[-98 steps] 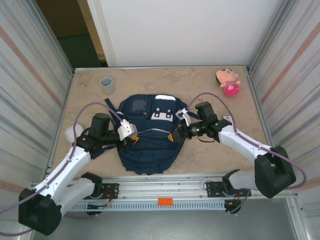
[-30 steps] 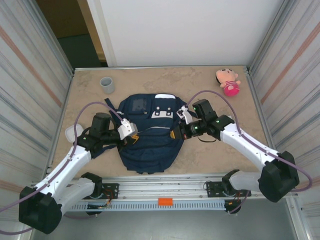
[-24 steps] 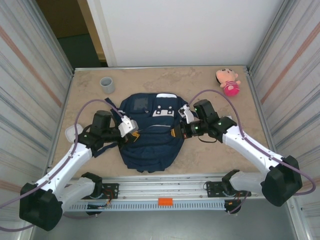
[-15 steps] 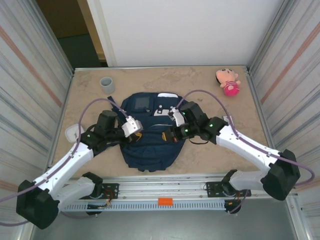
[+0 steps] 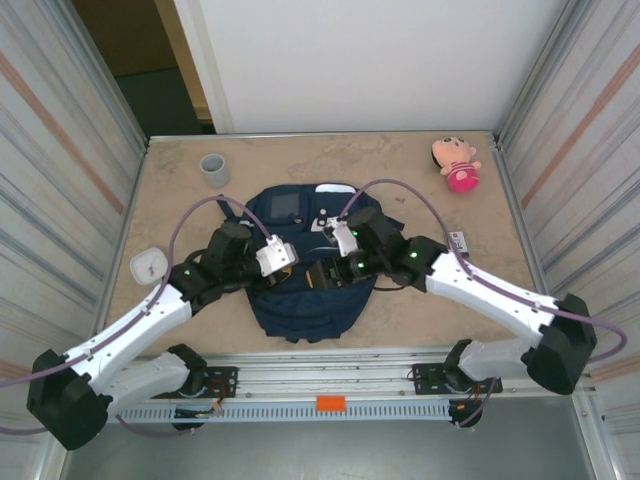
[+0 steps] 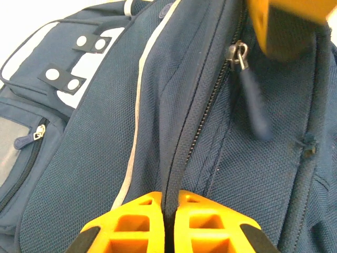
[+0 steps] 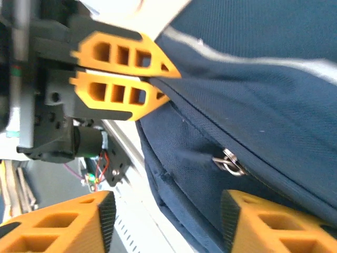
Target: Pack books, pencil case, and school supplies into a backpack
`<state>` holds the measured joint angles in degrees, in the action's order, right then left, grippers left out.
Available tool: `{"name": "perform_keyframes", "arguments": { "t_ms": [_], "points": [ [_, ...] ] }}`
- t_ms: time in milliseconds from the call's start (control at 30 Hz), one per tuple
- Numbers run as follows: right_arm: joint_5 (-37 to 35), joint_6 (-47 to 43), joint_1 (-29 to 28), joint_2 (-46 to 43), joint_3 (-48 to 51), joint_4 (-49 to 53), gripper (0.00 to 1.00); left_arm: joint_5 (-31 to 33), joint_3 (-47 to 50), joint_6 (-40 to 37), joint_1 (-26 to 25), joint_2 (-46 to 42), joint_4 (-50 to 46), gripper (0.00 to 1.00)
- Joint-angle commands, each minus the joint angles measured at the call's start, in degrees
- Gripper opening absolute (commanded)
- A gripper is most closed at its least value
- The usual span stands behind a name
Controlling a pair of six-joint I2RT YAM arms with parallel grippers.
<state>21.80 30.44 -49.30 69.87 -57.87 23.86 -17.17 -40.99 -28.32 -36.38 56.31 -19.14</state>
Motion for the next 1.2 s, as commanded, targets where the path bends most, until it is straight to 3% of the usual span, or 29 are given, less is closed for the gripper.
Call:
{"name": "perform_keyframes", "arguments": {
  "t_ms": [0,200,433,800,900,1067,1167],
  "points": [
    [-5.53,-6.54,3.63,-8.40,3.00,-2.06,0.60,-5.21,-1.37,-0.22,0.35,-3.24,3.59,0.04],
    [-5.26,-21.87,8.29,-15.77,9.87,-6.95,0.71,-9.62,-0.68,-1.33,0.97,-4.02,2.90,0.05],
    [0.98,-43.56,9.17,-15.91,13.46,-9.79,0.78,-17.26,-0.80,-3.38,5.28,-3.99,2.70,0.05],
    [13.60,-47.95,13.61,-2.51,7.63,-10.45,0.68,-20.18,0.76,-6.10,6.37,-5.55,2.57,0.05],
    [16.58,-49.23,13.94,-0.28,6.00,-8.51,0.53,-19.34,1.03,-5.24,6.80,-5.88,3.05,0.05],
    [17.14,-46.50,14.67,-1.01,5.60,-9.31,0.00,-14.76,0.15,0.89,7.03,-5.63,2.01,0.12],
    [14.63,-42.87,14.58,-2.79,7.39,-12.62,0.00,-13.04,-2.35,8.64,7.03,-5.83,-1.41,0.25]
  ]
}}
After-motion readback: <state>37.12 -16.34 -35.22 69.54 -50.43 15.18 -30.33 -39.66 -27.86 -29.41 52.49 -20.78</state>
